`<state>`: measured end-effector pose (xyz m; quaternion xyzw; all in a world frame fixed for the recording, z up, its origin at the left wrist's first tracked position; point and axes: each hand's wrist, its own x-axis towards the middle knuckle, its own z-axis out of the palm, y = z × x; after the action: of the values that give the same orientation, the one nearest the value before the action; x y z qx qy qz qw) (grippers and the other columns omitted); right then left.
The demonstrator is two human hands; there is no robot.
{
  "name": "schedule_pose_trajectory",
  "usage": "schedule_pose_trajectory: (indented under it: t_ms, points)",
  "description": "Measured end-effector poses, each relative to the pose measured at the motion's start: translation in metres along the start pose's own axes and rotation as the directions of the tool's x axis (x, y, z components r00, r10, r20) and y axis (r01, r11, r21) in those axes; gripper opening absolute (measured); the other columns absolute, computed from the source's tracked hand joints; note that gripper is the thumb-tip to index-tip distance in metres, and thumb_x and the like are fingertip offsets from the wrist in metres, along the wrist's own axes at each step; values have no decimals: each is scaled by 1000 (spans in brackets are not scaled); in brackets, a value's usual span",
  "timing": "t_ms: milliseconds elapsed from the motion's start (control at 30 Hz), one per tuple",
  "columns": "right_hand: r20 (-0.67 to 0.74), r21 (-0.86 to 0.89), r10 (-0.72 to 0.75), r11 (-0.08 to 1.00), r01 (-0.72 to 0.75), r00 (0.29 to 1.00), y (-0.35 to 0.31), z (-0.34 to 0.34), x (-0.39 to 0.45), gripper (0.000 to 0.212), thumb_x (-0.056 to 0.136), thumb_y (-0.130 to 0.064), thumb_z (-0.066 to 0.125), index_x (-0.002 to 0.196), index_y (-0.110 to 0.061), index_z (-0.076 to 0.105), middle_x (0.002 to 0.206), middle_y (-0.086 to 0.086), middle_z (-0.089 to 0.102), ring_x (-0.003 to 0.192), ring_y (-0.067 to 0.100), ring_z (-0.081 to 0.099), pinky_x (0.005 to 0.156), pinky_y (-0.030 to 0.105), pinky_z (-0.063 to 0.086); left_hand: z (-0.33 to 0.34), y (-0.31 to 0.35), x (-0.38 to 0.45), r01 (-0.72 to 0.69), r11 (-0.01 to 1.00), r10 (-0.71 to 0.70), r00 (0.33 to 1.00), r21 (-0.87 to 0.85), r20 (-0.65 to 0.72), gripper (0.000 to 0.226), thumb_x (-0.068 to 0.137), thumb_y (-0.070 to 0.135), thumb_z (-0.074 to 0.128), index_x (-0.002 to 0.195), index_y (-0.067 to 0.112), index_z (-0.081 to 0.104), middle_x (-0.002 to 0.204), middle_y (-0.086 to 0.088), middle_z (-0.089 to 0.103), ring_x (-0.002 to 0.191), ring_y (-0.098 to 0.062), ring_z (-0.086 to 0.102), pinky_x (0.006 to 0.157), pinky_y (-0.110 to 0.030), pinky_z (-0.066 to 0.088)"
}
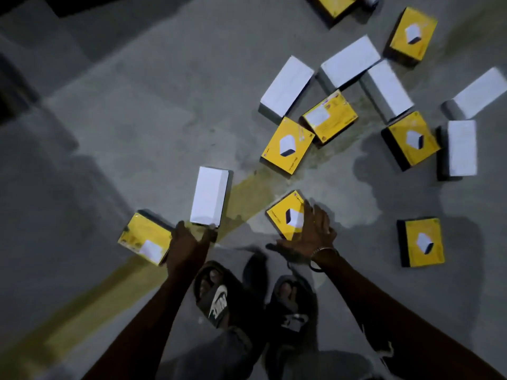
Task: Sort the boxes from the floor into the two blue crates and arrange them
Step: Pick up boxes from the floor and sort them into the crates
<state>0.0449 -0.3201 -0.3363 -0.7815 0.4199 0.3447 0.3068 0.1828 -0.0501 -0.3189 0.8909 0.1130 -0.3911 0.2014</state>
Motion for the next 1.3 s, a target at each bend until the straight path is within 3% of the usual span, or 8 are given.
schedule_pose_trajectory:
  t_ms: [100, 267, 467, 600, 767, 933, 1100, 1300]
  points:
    - [-96, -83, -12, 997, 4, 995, 9, 20, 33, 154, 47, -80, 82, 161, -28, -8, 162, 9, 22, 145, 36, 27, 106, 61, 33, 25, 12, 39, -50, 999, 50, 998, -20, -43, 109, 75, 65, 82, 151, 1, 35, 148, -23, 46, 139, -40, 45, 112, -53, 43]
    - [-177, -158, 12, 987, -41, 984, 17, 27, 49, 146, 33, -81, 85, 152, -21, 25, 138, 9, 40, 124, 35, 43, 93, 50, 43, 48, 16, 63, -17, 990, 36, 991, 140, -132, 107, 64, 61, 90, 137, -1, 44, 131, -23, 50, 124, -44, 49, 100, -51, 46]
    - [-66, 205, 15, 979, -1, 998, 13, 4, 35, 99, 52, -60, 94, 131, -11, 60, 124, 10, 68, 116, 32, 63, 92, 39, 53, 19, 24, 62, 122, 991, -123, 992, -46, -27, 105, 46, 67, 92, 126, 7, 58, 123, -16, 63, 113, -37, 61, 88, -44, 57]
    - [-77, 523, 75, 852, -24, 994, -9, -45, -37, 81, 42, -65, 94, 108, -24, 70, 103, -9, 76, 96, 14, 72, 85, 37, 60, -27, 50, -16, 198, 880, -173, 980, -432, 98, 58, 66, 35, 97, 112, 8, 74, 94, -8, 76, 77, -23, 69, 64, -33, 56]
    - [-53, 689, 19, 725, 23, 998, -66, -159, -181, 67, 55, -44, 99, 111, -30, 65, 107, -12, 74, 99, 11, 70, 86, 36, 57, -134, 87, -152, 222, 819, -106, 965, -529, 241, 60, 60, 44, 100, 107, 13, 77, 95, -3, 81, 84, -24, 78, 70, -34, 61]
    - [-70, 738, -120, 661, 132, 990, -138, -281, -348, 64, 79, -29, 89, 131, -25, 51, 124, -6, 67, 115, 16, 64, 92, 35, 51, -247, 88, -298, 114, 808, -3, 982, -578, 189, 71, 59, 73, 90, 112, 29, 70, 107, 7, 78, 101, -21, 76, 88, -54, 62]
    - [-97, 733, -290, 626, 266, 952, -203, -363, -490, 63, 88, -14, 80, 136, -19, 39, 126, -2, 65, 112, 11, 66, 99, 37, 53, -382, 140, -476, -21, 612, 97, 994, -791, 49, 57, 85, 53, 81, 131, 23, 66, 124, -4, 75, 111, -30, 73, 90, -56, 61]
    - [-89, 724, -499, 563, 400, 862, -299, -411, -595, 59, 77, -24, 88, 125, -30, 55, 125, 2, 70, 114, 22, 69, 94, 42, 58, -494, 134, -579, -200, 390, 66, 980, -899, -190, 32, 100, 27, 65, 130, 17, 64, 123, -6, 75, 108, -30, 75, 91, -47, 62]
